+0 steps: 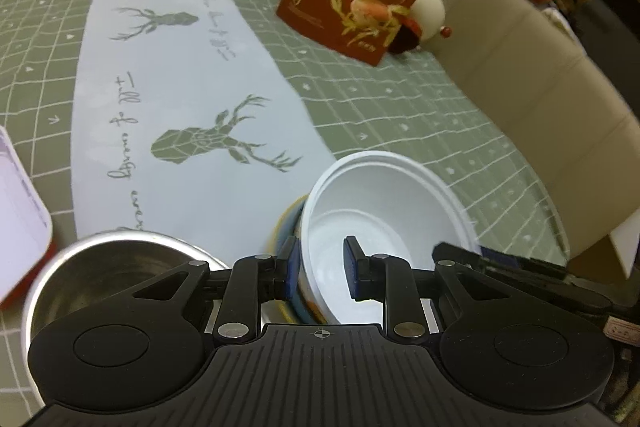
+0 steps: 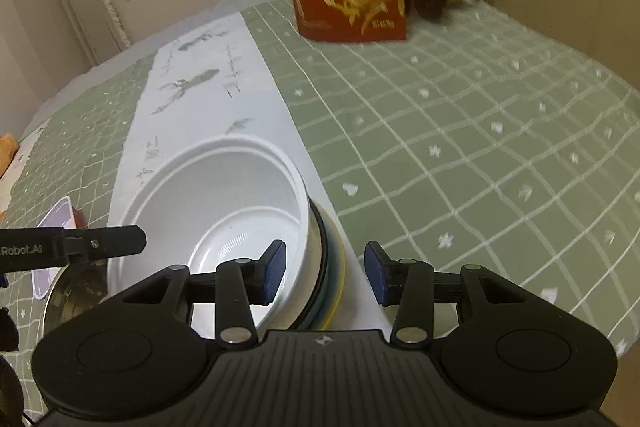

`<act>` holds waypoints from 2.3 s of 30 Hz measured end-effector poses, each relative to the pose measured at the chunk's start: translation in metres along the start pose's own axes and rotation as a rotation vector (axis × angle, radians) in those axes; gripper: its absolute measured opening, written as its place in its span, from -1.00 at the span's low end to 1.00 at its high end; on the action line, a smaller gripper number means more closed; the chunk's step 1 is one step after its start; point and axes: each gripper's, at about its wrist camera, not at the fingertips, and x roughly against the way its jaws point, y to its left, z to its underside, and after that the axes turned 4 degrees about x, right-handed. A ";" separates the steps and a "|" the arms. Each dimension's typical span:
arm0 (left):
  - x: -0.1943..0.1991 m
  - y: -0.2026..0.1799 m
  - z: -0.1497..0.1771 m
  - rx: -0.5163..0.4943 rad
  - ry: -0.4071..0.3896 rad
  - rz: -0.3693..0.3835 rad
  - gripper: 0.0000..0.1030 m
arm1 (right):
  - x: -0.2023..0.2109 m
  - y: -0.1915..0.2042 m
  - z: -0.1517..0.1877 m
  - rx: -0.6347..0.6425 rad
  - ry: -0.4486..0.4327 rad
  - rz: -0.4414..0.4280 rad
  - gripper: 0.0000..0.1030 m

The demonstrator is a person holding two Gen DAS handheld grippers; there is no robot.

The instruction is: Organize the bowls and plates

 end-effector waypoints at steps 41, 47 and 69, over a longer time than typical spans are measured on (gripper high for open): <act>0.065 0.158 0.089 0.496 -0.120 -0.302 -0.27 | -0.024 0.115 0.077 0.003 0.132 -0.313 0.06; 0.056 0.162 0.089 0.468 -0.076 -0.244 -0.45 | -0.035 0.135 0.080 0.082 0.173 -0.265 0.05; 0.119 0.085 0.047 0.284 -0.316 -0.149 -0.46 | 0.040 0.121 0.059 0.268 0.006 -0.402 0.05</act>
